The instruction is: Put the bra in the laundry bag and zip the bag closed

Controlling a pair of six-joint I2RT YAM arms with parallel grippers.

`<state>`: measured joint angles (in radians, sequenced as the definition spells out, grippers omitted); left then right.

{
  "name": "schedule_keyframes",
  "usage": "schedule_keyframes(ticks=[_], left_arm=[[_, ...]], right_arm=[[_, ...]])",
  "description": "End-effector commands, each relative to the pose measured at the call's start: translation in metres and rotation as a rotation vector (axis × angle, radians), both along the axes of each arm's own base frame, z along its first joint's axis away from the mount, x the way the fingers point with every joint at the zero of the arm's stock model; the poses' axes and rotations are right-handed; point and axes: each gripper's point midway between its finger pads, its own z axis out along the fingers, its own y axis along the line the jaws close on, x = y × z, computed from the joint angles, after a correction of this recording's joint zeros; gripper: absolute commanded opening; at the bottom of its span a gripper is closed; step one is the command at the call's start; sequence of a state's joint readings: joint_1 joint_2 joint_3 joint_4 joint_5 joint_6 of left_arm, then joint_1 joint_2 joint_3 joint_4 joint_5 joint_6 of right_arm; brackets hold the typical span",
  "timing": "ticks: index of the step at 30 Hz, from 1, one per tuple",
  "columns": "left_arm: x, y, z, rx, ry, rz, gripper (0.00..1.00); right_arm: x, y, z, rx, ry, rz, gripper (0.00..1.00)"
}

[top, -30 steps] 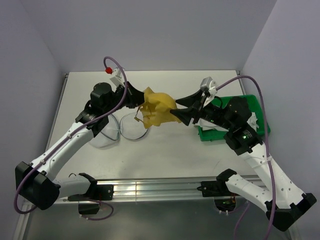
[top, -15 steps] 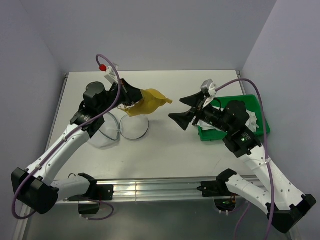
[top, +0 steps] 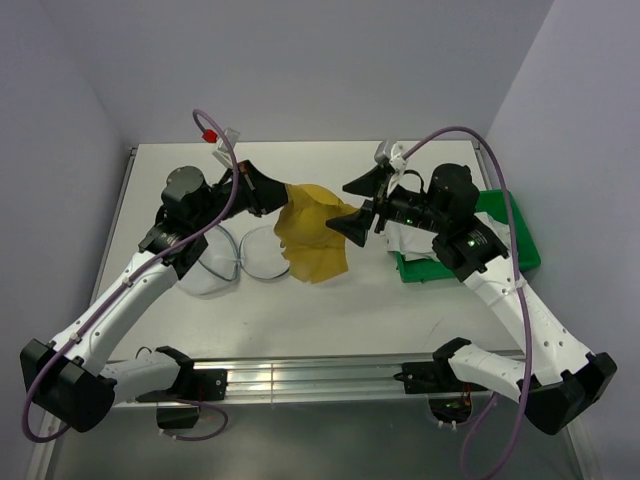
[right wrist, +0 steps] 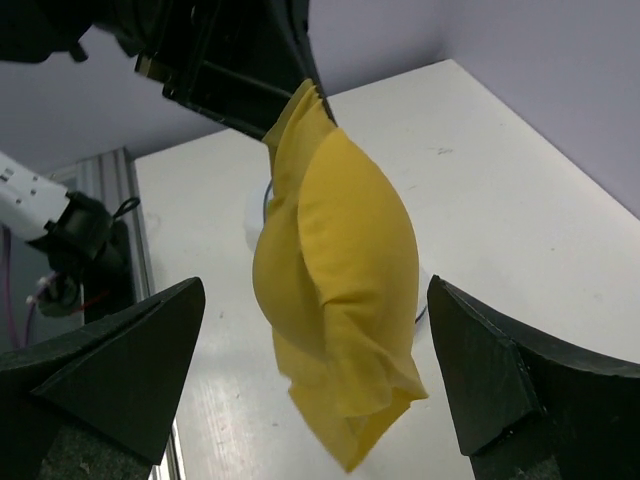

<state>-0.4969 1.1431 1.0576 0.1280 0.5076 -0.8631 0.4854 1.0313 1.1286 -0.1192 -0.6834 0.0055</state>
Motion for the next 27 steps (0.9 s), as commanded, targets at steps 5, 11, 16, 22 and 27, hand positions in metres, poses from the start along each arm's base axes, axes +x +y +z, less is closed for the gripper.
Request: schedule_keyframes(ticks=[5,11,16,22,27], left_arm=[[-0.022,-0.004,0.028,-0.069,-0.028,-0.101,0.00],[-0.024,-0.003,0.026,-0.056,-0.011,-0.104,0.00],[-0.024,-0.003,0.024,-0.049,-0.003,-0.106,0.00],[-0.010,0.012,0.009,0.056,-0.004,0.014,0.19],[-0.009,0.033,0.007,0.132,-0.052,0.116,0.75]], right_arm=[[-0.006,0.007,-0.005,-0.045,-0.078,0.112,0.99],[-0.005,0.009,-0.005,-0.026,-0.065,0.132,0.74],[-0.004,0.009,-0.010,-0.004,-0.043,0.118,0.29],[-0.008,0.009,0.004,0.068,0.043,0.111,0.05],[-0.006,0.012,0.005,0.112,0.226,0.141,0.01]])
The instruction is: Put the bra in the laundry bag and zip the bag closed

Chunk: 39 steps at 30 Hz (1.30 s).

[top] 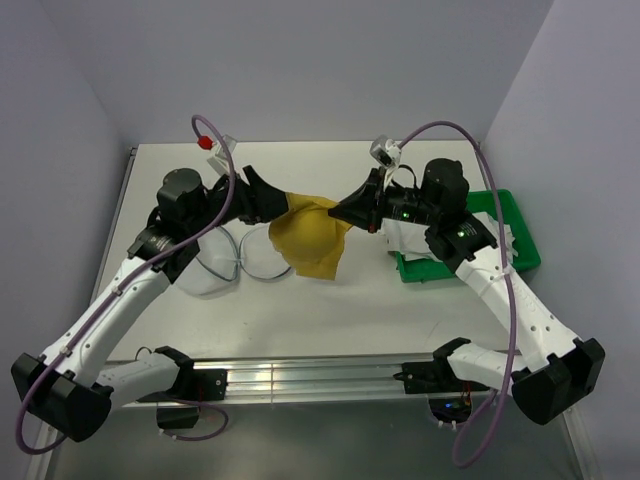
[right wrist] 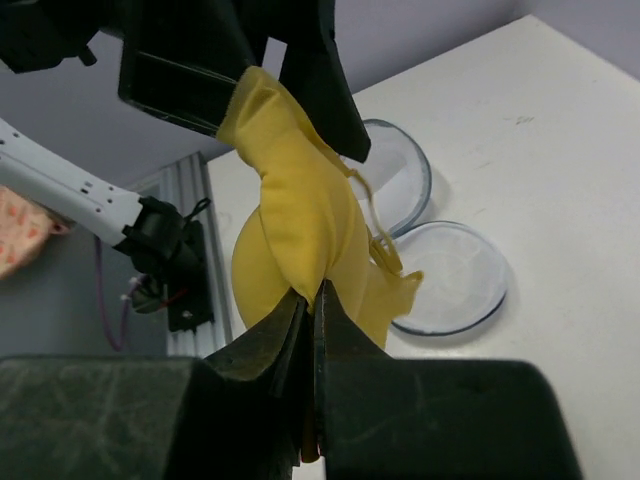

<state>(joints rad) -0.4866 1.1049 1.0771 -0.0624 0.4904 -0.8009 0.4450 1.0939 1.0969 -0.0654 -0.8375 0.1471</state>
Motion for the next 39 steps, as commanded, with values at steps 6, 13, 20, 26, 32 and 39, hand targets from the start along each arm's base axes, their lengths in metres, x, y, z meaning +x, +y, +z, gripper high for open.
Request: schedule_keyframes(ticks=[6,13,20,26,32,39], left_arm=[[-0.010,0.050,0.030,0.106,-0.206,0.203,0.87],[-0.026,0.043,0.030,0.091,-0.336,0.112,0.95],[-0.030,0.027,0.017,0.057,-0.362,0.011,0.99],[-0.058,0.007,0.023,-0.063,-0.398,-0.190,0.95],[-0.069,0.006,0.030,-0.112,-0.420,-0.230,0.71],[-0.068,0.003,0.031,-0.134,-0.399,-0.245,0.17]], right_arm=[[0.004,0.003,0.016,0.083,0.187,0.037,0.00],[-0.017,0.010,0.030,0.147,0.251,0.170,0.00],[-0.033,0.009,0.040,0.176,0.271,0.242,0.00],[-0.028,0.010,0.036,0.170,0.283,0.220,0.00],[-0.020,0.010,0.035,0.162,0.281,0.179,0.00],[-0.011,0.009,0.037,0.165,0.272,0.112,0.00]])
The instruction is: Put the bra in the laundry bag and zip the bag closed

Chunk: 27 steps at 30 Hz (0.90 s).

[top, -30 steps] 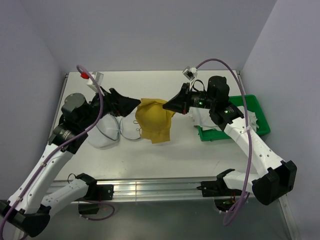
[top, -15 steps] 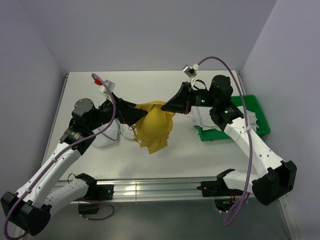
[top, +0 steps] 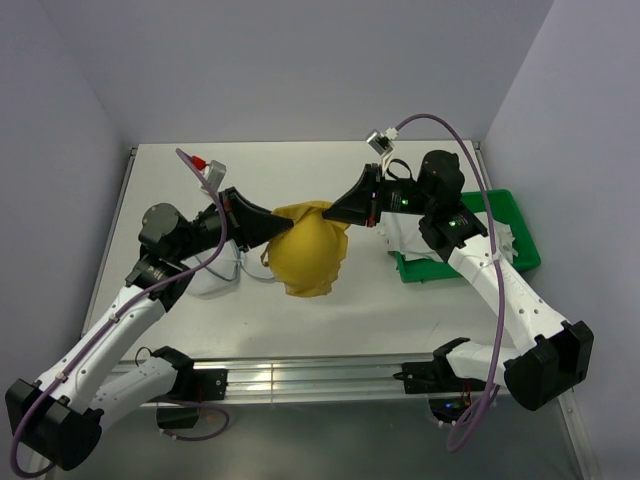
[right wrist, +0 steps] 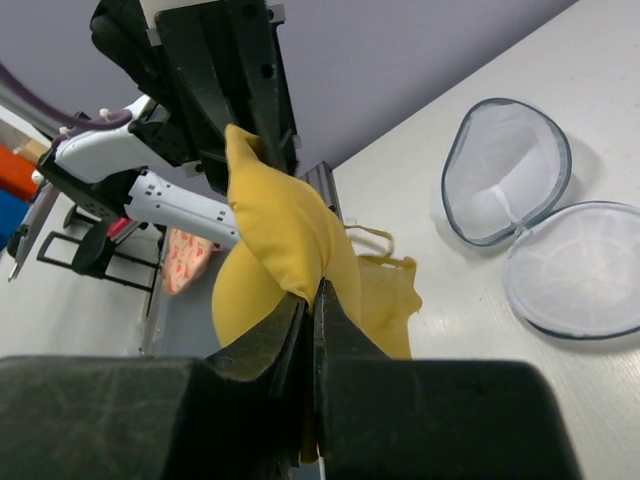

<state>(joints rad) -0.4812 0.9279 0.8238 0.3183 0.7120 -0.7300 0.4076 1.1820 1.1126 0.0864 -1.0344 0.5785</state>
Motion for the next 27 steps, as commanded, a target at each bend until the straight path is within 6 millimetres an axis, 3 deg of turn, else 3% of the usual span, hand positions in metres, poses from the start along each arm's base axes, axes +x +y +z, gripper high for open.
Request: schedule_keyframes(ticks=[1,2,3,4,6,7,8,11,18,24,27], left_arm=[[-0.006,0.000,0.017,-0.042,-0.057,-0.030,0.08],[-0.006,0.000,0.020,-0.046,-0.062,-0.026,0.00],[-0.005,0.000,0.025,-0.055,-0.064,-0.023,0.00],[-0.005,0.000,0.027,-0.061,-0.066,-0.028,0.00],[-0.008,0.000,0.037,-0.088,-0.075,-0.041,0.00],[-0.008,-0.001,0.038,-0.095,-0.072,-0.046,0.00],[-0.010,-0.002,0.043,-0.105,-0.068,-0.055,0.00],[-0.011,-0.003,0.048,-0.121,-0.063,-0.077,0.00],[-0.012,-0.008,0.049,-0.138,-0.045,-0.126,0.00],[-0.015,-0.016,0.046,-0.122,-0.030,-0.161,0.00],[-0.011,-0.020,0.038,-0.090,-0.006,-0.154,0.00]], right_arm=[[0.003,-0.004,0.022,0.025,-0.078,-0.042,0.01],[0.002,-0.004,0.022,0.027,-0.088,-0.042,0.13],[-0.002,-0.006,0.028,0.045,-0.121,-0.042,0.21],[-0.003,-0.006,0.024,0.048,-0.121,-0.043,0.44],[-0.010,-0.010,0.030,0.071,-0.191,-0.049,0.69],[-0.011,-0.011,0.022,0.068,-0.192,-0.055,0.86],[-0.014,-0.012,0.020,0.071,-0.209,-0.056,0.91],[-0.027,-0.016,0.011,0.077,-0.258,-0.028,0.99],[-0.050,-0.014,0.001,0.113,-0.297,0.072,1.00],[-0.046,0.000,0.003,0.109,-0.289,0.090,1.00],[-0.049,0.009,0.010,0.133,-0.288,0.120,0.93]])
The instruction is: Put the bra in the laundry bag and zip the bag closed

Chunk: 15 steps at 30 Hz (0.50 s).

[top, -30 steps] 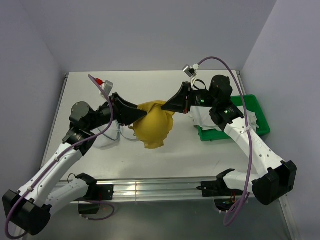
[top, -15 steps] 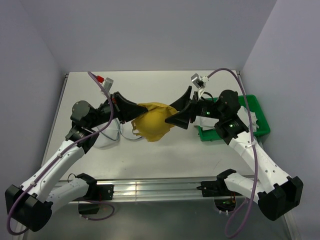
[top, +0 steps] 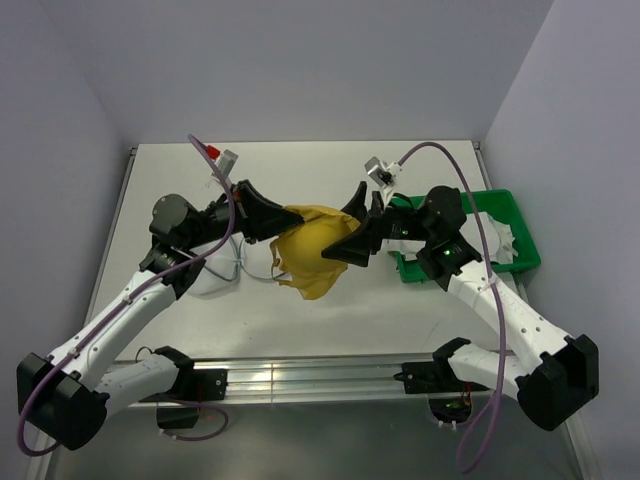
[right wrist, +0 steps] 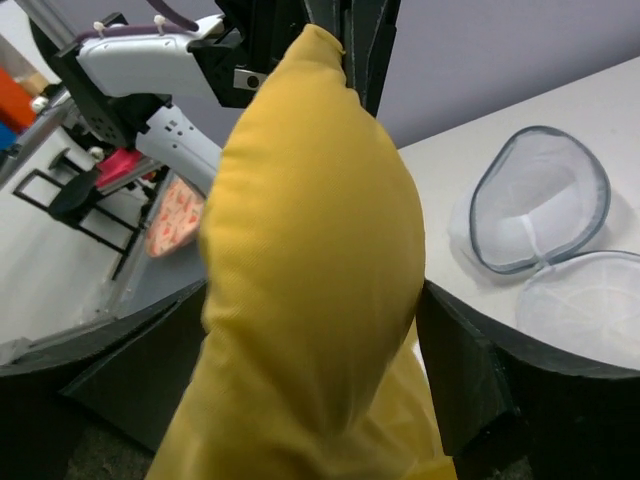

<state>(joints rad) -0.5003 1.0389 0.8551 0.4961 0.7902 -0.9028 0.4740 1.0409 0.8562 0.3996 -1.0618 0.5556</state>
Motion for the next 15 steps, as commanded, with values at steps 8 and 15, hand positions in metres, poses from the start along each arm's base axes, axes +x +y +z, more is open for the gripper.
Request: schedule_keyframes(ticks=[8,15], left_arm=[[0.020,0.010,0.007,0.140,-0.058,0.173,0.39],[0.077,0.072,-0.035,0.393,0.092,0.625,0.76]], right_arm=[[0.010,0.017,0.022,0.075,-0.020,-0.007,0.12],[0.037,0.015,0.009,0.073,0.034,-0.168,0.00]])
